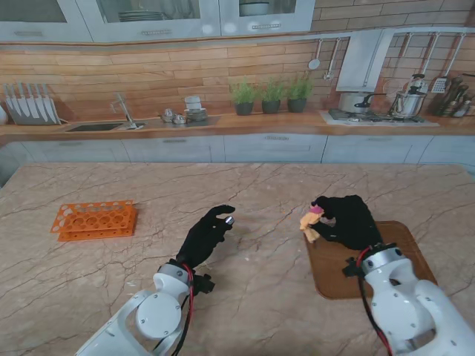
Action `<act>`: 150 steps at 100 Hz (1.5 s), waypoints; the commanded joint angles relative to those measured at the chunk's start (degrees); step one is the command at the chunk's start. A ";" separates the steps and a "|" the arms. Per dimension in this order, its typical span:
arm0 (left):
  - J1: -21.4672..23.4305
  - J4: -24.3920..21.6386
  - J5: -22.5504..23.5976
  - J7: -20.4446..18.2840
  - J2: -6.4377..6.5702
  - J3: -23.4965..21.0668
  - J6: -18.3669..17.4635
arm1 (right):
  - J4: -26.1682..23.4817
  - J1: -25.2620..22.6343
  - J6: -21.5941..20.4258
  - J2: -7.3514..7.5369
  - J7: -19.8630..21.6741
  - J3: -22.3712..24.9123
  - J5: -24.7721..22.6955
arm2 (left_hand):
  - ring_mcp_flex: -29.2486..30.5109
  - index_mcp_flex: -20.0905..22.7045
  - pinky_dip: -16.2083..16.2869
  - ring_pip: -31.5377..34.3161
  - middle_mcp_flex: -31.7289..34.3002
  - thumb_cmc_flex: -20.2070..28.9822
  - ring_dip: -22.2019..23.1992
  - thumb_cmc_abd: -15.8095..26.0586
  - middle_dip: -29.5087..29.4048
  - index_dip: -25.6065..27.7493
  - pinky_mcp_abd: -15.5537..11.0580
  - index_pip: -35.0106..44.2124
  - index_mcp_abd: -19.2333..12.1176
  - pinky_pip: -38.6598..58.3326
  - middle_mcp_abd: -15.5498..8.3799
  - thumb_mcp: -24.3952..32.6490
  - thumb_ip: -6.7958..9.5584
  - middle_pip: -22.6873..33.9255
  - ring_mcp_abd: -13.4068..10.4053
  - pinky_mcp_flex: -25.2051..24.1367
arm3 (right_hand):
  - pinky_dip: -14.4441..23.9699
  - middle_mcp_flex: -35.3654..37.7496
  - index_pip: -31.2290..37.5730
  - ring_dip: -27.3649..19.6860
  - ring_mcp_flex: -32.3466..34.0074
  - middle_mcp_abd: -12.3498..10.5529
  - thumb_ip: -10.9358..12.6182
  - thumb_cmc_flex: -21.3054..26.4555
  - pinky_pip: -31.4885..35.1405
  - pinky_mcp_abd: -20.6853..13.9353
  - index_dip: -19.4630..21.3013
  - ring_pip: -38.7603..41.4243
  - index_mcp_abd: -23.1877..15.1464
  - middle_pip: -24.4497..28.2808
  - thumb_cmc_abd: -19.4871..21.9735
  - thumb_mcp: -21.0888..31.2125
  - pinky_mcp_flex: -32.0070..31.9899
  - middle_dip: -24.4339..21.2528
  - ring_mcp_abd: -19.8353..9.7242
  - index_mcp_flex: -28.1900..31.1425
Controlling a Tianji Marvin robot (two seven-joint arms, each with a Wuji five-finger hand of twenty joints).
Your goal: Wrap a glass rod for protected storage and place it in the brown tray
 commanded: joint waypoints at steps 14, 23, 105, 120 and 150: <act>0.76 -0.09 0.25 -0.09 0.59 -1.57 -0.52 | -2.71 -2.64 1.65 3.65 7.89 4.88 -10.24 | 0.04 0.66 -0.48 0.82 0.21 1.89 0.96 -2.26 0.76 0.67 -0.50 1.85 -0.12 1.05 0.03 0.55 1.27 1.51 -0.88 0.41 | -0.74 1.66 1.39 0.37 0.94 0.93 3.32 3.36 -0.27 1.67 -0.55 0.64 -0.35 0.32 1.55 3.74 -0.85 0.65 0.24 3.88; 0.79 0.02 0.65 -0.36 0.78 -2.10 -0.87 | -3.95 -3.18 3.45 4.54 13.68 6.11 -15.69 | 0.10 0.73 -0.50 0.84 0.25 2.04 0.93 -2.40 0.75 0.75 -0.39 1.81 0.01 1.07 0.16 0.54 1.23 1.54 -0.86 0.43 | -0.81 1.70 1.16 0.31 0.67 1.21 3.73 3.62 -0.69 1.84 -0.45 0.18 0.09 -0.20 1.66 3.64 -1.07 0.58 0.58 4.00; 0.97 0.49 4.42 -1.29 1.86 -5.14 -1.47 | 12.36 6.15 13.12 6.96 18.59 -4.29 -34.60 | 0.47 1.48 -0.50 0.72 0.90 2.76 0.74 -2.73 0.60 0.94 -0.22 1.25 0.05 1.21 0.34 0.65 1.06 1.26 -0.77 0.65 | 0.13 1.52 0.05 0.70 0.60 1.04 3.32 3.52 -0.43 1.64 -0.17 0.04 -0.26 -0.56 1.77 2.73 -0.27 1.32 0.37 4.00; 1.03 0.37 4.69 -1.14 1.87 -5.20 -1.18 | 14.58 7.64 12.98 7.17 16.96 -5.86 -34.27 | 0.58 1.55 -0.49 0.73 0.94 2.84 0.74 -2.81 0.62 0.99 -0.29 1.21 -0.05 1.24 0.29 0.65 1.03 1.23 -0.77 0.68 | 0.20 1.32 -0.14 0.64 0.41 0.95 2.83 3.38 -0.07 1.60 -0.71 0.01 -0.33 -0.58 1.63 2.74 -0.30 1.29 0.18 3.69; 1.19 0.38 5.01 -0.78 1.86 -5.42 -1.34 | 17.34 9.56 15.30 7.47 16.36 -8.43 -36.43 | 0.60 1.58 -0.48 0.74 0.94 2.89 0.76 -2.82 0.63 1.06 -0.27 1.18 -0.06 1.27 0.27 0.64 0.99 1.19 -0.79 0.73 | -1.03 -8.33 -5.37 -0.74 -6.16 0.29 2.35 -4.13 1.04 0.76 -2.02 -2.50 2.43 -1.72 -6.42 9.35 -1.72 0.33 -1.68 -6.56</act>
